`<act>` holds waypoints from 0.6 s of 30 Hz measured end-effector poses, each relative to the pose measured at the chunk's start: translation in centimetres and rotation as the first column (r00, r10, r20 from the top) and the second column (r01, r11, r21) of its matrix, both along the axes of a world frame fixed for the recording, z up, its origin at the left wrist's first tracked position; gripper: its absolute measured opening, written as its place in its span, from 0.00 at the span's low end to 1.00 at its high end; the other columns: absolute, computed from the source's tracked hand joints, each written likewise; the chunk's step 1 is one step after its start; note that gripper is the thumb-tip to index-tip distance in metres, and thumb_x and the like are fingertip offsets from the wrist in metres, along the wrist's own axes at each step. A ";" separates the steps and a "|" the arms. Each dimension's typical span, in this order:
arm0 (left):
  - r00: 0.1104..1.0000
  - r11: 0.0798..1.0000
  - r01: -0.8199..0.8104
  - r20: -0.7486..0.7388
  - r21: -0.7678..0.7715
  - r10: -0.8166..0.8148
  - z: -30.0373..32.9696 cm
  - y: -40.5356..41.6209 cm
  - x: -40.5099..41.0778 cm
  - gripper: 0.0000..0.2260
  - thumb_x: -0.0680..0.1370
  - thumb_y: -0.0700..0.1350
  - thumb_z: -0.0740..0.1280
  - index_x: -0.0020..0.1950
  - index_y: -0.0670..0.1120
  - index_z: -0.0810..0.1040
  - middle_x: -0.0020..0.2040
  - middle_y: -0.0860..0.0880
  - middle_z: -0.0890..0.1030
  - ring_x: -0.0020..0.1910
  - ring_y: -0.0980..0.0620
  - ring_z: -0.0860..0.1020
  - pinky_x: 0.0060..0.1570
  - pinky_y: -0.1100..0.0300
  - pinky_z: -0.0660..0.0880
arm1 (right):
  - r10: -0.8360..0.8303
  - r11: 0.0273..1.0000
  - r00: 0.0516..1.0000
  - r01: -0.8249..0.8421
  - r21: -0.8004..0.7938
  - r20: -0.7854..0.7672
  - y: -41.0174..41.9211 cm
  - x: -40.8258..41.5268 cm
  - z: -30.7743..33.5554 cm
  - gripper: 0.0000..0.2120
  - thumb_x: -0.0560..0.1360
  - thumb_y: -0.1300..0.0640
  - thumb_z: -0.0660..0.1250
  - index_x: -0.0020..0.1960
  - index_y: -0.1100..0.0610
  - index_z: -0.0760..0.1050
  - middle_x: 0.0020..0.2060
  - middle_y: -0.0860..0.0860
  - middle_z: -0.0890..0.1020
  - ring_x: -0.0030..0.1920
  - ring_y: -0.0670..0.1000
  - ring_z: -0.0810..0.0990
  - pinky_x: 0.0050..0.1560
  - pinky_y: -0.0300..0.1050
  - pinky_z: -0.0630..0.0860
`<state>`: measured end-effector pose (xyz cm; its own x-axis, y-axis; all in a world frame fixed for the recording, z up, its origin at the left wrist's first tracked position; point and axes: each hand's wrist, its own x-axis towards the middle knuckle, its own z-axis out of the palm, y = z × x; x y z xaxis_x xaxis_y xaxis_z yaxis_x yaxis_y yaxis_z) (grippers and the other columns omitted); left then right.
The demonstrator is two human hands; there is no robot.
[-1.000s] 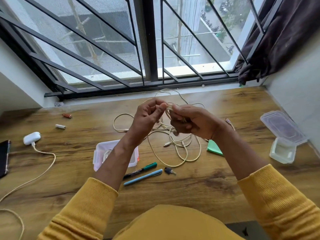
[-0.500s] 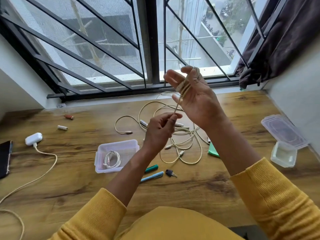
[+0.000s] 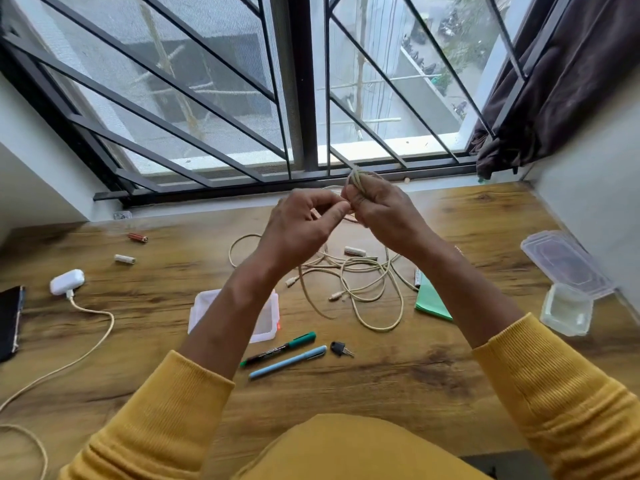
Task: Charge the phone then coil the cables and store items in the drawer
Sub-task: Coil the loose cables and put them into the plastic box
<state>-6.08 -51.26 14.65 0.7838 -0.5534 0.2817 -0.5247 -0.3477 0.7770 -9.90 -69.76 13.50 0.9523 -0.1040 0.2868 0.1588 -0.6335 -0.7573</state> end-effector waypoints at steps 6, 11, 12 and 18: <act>0.983 0.976 0.185 -0.046 0.117 -0.180 2.0 1.7 1.7 0.07 0.80 0.46 0.75 0.58 0.50 0.86 0.46 0.47 0.84 0.29 0.53 0.80 0.28 0.58 0.77 | 0.180 0.982 0.936 -0.150 0.118 -0.304 0.2 -1.3 1.1 0.35 0.85 0.33 0.48 0.38 0.57 0.78 0.30 0.46 0.77 0.28 0.42 0.70 0.36 0.44 0.68; 0.981 0.955 0.139 0.095 0.262 -0.169 1.8 2.9 2.6 0.05 0.78 0.49 0.76 0.53 0.56 0.87 0.46 0.56 0.85 0.43 0.62 0.81 0.43 0.58 0.77 | 0.486 0.859 0.738 -0.306 0.409 -0.468 0.3 -2.1 0.9 0.36 0.84 0.31 0.41 0.43 0.59 0.71 0.30 0.49 0.66 0.29 0.49 0.60 0.31 0.46 0.57; 0.980 0.958 0.143 0.098 0.248 -0.171 1.6 3.1 2.6 0.04 0.78 0.50 0.76 0.52 0.56 0.87 0.47 0.57 0.86 0.46 0.62 0.82 0.45 0.57 0.77 | 0.523 0.836 0.711 -0.319 0.447 -0.470 0.3 -2.2 0.9 0.35 0.84 0.31 0.42 0.41 0.59 0.70 0.29 0.49 0.65 0.29 0.50 0.58 0.31 0.48 0.56; 0.987 0.996 0.064 0.146 0.059 -0.072 0.2 3.4 1.5 0.05 0.82 0.48 0.72 0.51 0.49 0.87 0.39 0.55 0.84 0.42 0.55 0.82 0.42 0.70 0.73 | 0.697 0.587 0.677 -0.348 0.731 -0.237 0.1 -2.4 1.2 0.15 0.84 0.49 0.58 0.41 0.55 0.67 0.25 0.47 0.59 0.26 0.49 0.55 0.32 0.45 0.61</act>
